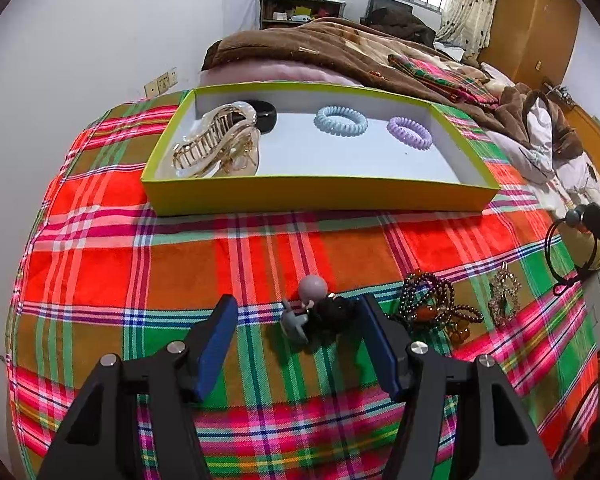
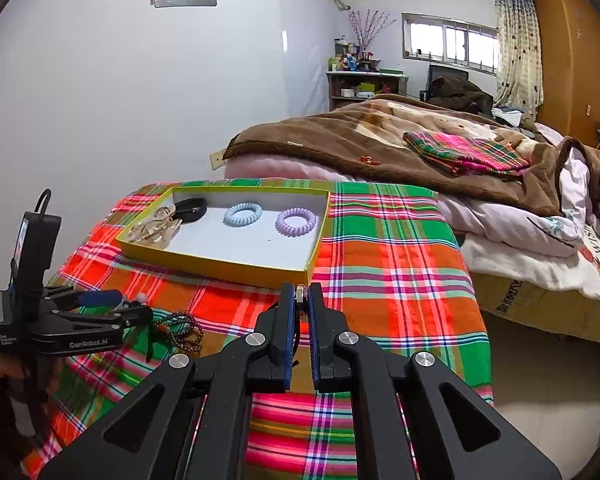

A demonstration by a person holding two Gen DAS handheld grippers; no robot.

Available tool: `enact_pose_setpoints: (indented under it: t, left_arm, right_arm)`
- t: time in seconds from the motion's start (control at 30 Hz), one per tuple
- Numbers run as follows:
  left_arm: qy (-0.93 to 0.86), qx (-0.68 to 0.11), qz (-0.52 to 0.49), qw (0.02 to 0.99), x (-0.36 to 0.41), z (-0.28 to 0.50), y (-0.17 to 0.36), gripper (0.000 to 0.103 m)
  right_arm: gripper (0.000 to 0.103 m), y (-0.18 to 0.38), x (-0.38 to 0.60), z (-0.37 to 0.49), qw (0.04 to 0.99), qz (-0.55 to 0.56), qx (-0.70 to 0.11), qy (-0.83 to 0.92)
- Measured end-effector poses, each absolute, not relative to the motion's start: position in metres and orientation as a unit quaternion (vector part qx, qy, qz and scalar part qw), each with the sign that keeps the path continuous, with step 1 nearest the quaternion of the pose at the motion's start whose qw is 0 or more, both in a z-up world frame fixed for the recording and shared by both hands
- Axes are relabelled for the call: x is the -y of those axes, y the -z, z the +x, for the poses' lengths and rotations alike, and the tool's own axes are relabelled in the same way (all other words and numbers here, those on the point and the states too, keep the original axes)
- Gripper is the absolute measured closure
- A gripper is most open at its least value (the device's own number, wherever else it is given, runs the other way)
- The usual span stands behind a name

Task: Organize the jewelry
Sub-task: 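Grasp the black pink-bead hair tie with the left tool while the right tool grasps the teal-bead black tie, then carry both held hair ties over the yellow box with both tools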

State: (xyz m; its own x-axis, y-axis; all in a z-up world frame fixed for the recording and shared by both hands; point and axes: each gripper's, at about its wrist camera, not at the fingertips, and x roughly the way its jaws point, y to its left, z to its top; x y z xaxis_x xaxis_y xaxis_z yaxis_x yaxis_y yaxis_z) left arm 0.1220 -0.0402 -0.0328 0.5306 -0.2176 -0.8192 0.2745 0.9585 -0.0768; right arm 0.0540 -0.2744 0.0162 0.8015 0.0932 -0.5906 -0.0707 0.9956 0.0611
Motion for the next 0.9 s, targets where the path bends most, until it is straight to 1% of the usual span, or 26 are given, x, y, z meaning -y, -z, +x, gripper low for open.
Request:
enact_pose_setpoints:
  t: [0.07,0.13,0.17,0.23,0.33,0.53,0.9]
  left_arm:
    - [0.139,-0.462,0.036,0.875,0.042,0.122,0.033,0.039]
    - [0.139,-0.460,0.036,0.876,0.042,0.121,0.033,0.046]
    - [0.138,-0.460,0.040,0.876,0.042,0.121,0.033,0.048]
    - [0.133,-0.460,0.047,0.877,0.043,0.121,0.032,0.062]
    - [0.133,-0.461,0.049,0.876,0.042,0.122,0.031,0.069]
    - [0.139,-0.463,0.045,0.874,0.042,0.121,0.030,0.072]
    - [0.148,-0.446,0.031,0.882,0.035,0.119,0.011,0.073]
  right_arm:
    - [0.097,-0.016,0.275,0.055,0.949,0.019,-0.313,-0.043]
    - [0.097,-0.015,0.275,0.055,0.948,0.020,-0.313,-0.043]
    - [0.097,-0.015,0.274,0.056,0.948,0.020,-0.314,-0.045]
    - [0.097,-0.015,0.274,0.055,0.948,0.021,-0.314,-0.046]
    - [0.097,-0.015,0.273,0.056,0.948,0.022,-0.314,-0.047]
    - [0.097,-0.017,0.272,0.057,0.948,0.019,-0.313,-0.049]
    - [0.097,-0.025,0.268,0.061,0.949,0.017,-0.309,-0.053]
